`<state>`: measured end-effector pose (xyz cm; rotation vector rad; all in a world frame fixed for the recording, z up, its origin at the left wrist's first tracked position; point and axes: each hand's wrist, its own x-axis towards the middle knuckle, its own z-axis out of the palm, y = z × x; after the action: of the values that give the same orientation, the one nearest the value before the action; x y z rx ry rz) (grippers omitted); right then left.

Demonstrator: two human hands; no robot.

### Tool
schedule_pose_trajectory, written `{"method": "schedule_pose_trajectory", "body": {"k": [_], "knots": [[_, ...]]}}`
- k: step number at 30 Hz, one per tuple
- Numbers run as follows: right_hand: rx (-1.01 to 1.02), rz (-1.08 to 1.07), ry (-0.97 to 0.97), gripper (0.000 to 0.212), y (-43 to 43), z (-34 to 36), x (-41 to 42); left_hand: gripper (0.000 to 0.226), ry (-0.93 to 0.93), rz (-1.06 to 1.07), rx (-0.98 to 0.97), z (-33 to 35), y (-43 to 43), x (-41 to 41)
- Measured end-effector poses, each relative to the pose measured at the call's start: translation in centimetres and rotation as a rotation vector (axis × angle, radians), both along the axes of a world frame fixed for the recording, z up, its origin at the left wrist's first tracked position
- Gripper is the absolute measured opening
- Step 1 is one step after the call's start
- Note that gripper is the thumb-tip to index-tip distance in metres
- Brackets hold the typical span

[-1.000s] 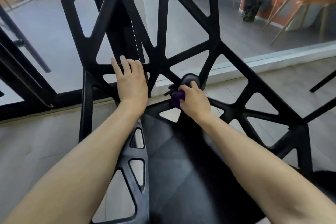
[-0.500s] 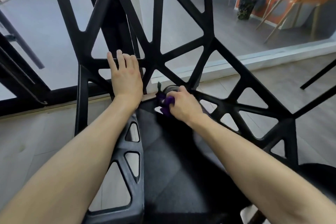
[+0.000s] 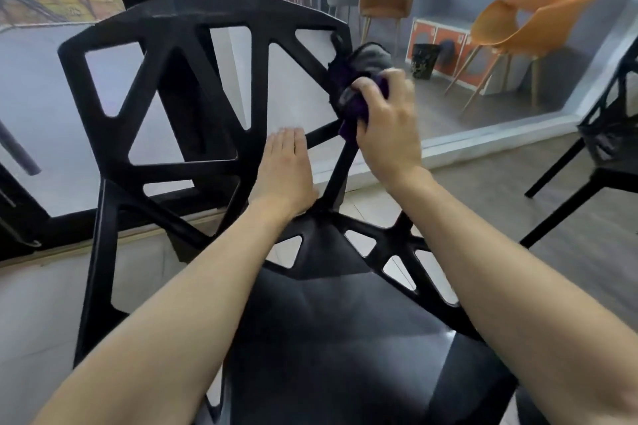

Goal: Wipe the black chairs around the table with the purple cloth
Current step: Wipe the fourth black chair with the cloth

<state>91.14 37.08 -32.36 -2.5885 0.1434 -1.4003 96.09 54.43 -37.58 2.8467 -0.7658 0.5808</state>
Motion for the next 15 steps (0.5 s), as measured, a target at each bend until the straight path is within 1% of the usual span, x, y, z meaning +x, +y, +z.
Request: {"method": "schedule_pose_trajectory", "body": {"k": [3, 5, 6, 7, 8, 9, 12, 13, 14, 15], "knots": [[-0.039, -0.038, 0.295, 0.037, 1.2, -6.6, 1.7, 0.086, 0.187, 0.028, -0.018, 0.6, -0.4, 1.5], [0.008, 0.038, 0.503, 0.037, 2.8, -11.3, 0.5, 0.087, 0.206, 0.009, -0.058, 0.3, 0.0, 2.1], [0.02, 0.083, 0.575, 0.037, 3.7, -12.7, -0.3, 0.09, 0.205, -0.003, -0.066, 0.1, 0.3, 2.2], [0.034, 0.115, 0.602, 0.038, 4.2, -13.4, -0.9, 0.092, 0.204, -0.009, -0.065, -0.2, 0.6, 2.1], [0.051, 0.123, 0.571, 0.039, 4.4, -12.9, -1.0, 0.093, 0.192, -0.01, -0.066, -0.4, 0.7, 2.1], [0.061, 0.107, 0.485, 0.039, 4.2, -11.6, -0.7, 0.092, 0.182, -0.008, -0.058, -0.5, 0.7, 2.1], [0.078, 0.018, 0.127, 0.037, 2.0, -5.7, 0.4, 0.098, 0.184, -0.007, -0.048, -0.6, 0.7, 2.2], [0.056, -0.03, 0.08, 0.039, 1.1, -4.3, 0.8, 0.099, 0.193, -0.008, -0.055, -0.7, 0.8, 2.3], [0.028, -0.083, 0.09, 0.04, 0.4, -3.8, 1.2, 0.099, 0.201, -0.016, -0.056, -0.7, 0.7, 2.4], [-0.014, -0.121, 0.145, 0.038, 0.1, -4.2, 1.6, 0.098, 0.203, -0.021, -0.049, -0.6, 0.6, 2.5]]}}
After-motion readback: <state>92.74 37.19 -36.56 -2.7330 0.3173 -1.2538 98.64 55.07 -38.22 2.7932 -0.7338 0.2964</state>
